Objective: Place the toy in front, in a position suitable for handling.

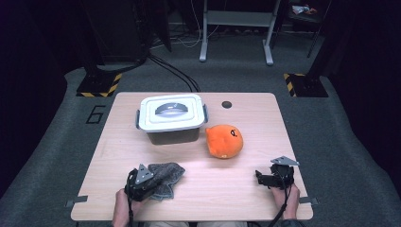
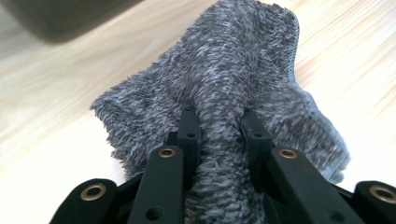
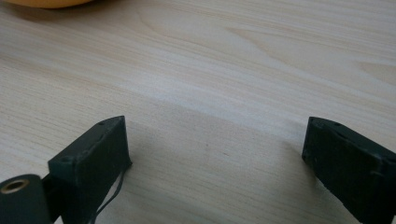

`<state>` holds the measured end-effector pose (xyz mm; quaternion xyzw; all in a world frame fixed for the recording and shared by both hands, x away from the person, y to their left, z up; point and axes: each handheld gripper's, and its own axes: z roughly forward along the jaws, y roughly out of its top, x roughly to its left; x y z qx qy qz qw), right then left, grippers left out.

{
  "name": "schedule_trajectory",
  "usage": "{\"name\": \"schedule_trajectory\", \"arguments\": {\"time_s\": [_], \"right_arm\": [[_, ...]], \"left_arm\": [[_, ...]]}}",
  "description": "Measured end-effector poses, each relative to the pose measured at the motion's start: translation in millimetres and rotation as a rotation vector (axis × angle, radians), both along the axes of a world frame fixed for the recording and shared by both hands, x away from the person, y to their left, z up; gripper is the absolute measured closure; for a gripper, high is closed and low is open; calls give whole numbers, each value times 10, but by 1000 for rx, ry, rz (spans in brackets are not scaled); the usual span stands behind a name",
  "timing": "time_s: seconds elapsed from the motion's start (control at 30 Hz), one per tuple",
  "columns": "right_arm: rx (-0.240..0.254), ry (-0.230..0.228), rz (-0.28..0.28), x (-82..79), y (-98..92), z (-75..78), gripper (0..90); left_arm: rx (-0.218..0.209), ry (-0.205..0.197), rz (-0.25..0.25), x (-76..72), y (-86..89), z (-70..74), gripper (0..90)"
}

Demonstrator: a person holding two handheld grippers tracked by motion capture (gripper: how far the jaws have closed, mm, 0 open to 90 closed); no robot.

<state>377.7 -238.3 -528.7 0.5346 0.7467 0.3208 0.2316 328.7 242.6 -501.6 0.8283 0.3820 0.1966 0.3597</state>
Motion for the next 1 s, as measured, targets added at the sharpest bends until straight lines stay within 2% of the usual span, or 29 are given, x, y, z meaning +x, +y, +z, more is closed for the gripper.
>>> {"name": "schedule_trajectory", "arguments": {"time_s": [0.2, 0.37, 0.47, 0.67, 0.77, 0.83, 0.9, 1.0], "right_arm": [[0, 0, 0, 0, 0, 0, 65], [0, 0, 0, 0, -1, 0, 66], [0, 0, 0, 0, 0, -1, 66], [0, -1, 0, 0, 0, -1, 66], [0, -1, -1, -1, 1, -1, 65], [0, -1, -1, -1, 1, -1, 66], [0, -1, -1, -1, 2, -1, 66], [-2, 0, 2, 0, 1, -1, 66]], "left_arm": [[-32, -4, -74, 23, -193, 61, 743], [-42, 13, -152, 59, -389, 67, 742], [-47, 11, -181, 72, -509, 65, 742], [-30, 26, -265, 134, -796, 31, 739], [-16, 24, -284, 175, -932, 12, 738], [-22, 34, -300, 196, -981, 3, 737], [-28, 46, -331, 250, -1153, -19, 735], [-55, 72, -340, 315, -1299, -32, 731]]}}
